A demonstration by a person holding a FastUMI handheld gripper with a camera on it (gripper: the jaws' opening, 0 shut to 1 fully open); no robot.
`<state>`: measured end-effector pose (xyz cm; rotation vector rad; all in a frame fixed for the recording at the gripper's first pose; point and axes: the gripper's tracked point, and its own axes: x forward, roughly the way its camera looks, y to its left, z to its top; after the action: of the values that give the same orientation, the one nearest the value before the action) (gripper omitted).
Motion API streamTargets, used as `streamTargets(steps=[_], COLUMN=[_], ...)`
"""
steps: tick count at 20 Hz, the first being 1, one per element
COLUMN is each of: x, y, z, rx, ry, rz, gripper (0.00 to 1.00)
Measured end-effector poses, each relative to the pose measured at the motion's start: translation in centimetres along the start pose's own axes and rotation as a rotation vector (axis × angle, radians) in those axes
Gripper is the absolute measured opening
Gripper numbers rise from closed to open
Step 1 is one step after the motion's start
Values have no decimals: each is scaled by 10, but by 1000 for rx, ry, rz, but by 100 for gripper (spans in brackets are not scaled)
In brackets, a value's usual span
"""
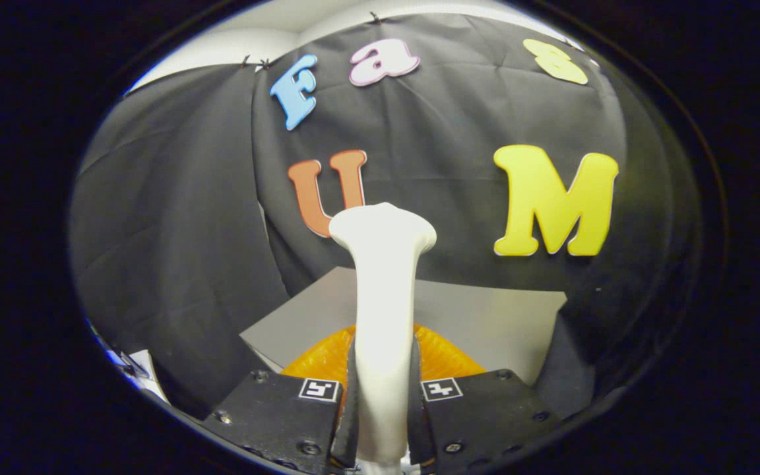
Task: Iron the clothes twice with a garment steamer, once on the left side and once on the right side.
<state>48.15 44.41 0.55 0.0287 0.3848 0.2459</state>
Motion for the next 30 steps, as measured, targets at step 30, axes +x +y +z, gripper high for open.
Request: streamTargets(steps=[30], x=[-291], y=[-258], z=[98], rx=[-123], ry=[-535], rz=[-492], gripper=[32])
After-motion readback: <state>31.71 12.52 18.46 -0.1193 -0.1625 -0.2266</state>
